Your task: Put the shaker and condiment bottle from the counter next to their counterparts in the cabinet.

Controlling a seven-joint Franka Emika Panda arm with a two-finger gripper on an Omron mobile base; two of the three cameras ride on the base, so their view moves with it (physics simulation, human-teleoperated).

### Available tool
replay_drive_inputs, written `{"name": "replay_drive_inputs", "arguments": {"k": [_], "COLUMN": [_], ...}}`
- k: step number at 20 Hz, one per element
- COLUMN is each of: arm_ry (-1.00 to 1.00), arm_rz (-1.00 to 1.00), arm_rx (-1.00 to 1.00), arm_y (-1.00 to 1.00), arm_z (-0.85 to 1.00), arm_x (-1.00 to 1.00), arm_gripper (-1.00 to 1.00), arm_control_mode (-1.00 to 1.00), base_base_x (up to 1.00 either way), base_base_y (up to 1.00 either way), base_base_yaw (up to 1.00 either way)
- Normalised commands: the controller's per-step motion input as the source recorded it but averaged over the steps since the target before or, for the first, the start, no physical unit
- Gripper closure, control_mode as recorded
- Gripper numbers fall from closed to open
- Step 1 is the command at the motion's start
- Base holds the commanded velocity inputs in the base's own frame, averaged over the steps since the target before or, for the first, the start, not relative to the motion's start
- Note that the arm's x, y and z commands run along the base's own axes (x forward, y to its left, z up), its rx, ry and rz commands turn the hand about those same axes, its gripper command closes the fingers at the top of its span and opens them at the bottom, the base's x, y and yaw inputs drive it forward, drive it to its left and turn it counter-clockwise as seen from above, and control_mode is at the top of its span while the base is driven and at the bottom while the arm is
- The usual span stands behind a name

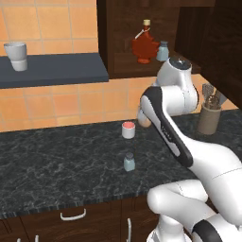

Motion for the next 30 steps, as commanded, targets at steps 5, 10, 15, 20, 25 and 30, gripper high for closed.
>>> {"name": "replay_drive_inputs", "arguments": {"k": [5, 10, 15, 20, 25, 30], "arm_ry": [0.00, 0.00, 0.00, 0.00, 0.00, 0.00], "arm_rz": [-0.22, -0.20, -0.20, -0.16, -0.06, 0.00], "arm_rx": [0.05, 0.03, 0.03, 0.05, 0.06, 0.02], "arm_y": [0.00, 0.00, 0.00, 0.00, 0.00, 0.00], "arm_z": [0.57, 0.50, 0.44, 0.52, 0.52, 0.47], "arm_x": [-0.23, -0.16, -0.08, -0.01, 0.02, 0.05], "arm_gripper": [1.00, 1.00, 1.00, 1.00, 1.00, 1.00], "arm_control_mode": [-1.00, -1.00, -1.00, -1.00, -1.00, -1.00], "base_base_x": [0.00, 0.00, 0.00, 0.00, 0.00, 0.00], "base_base_y": [0.00, 0.00, 0.00, 0.00, 0.00, 0.00], "base_base_yaw": [0.00, 0.00, 0.00, 0.00, 0.00, 0.00]}}
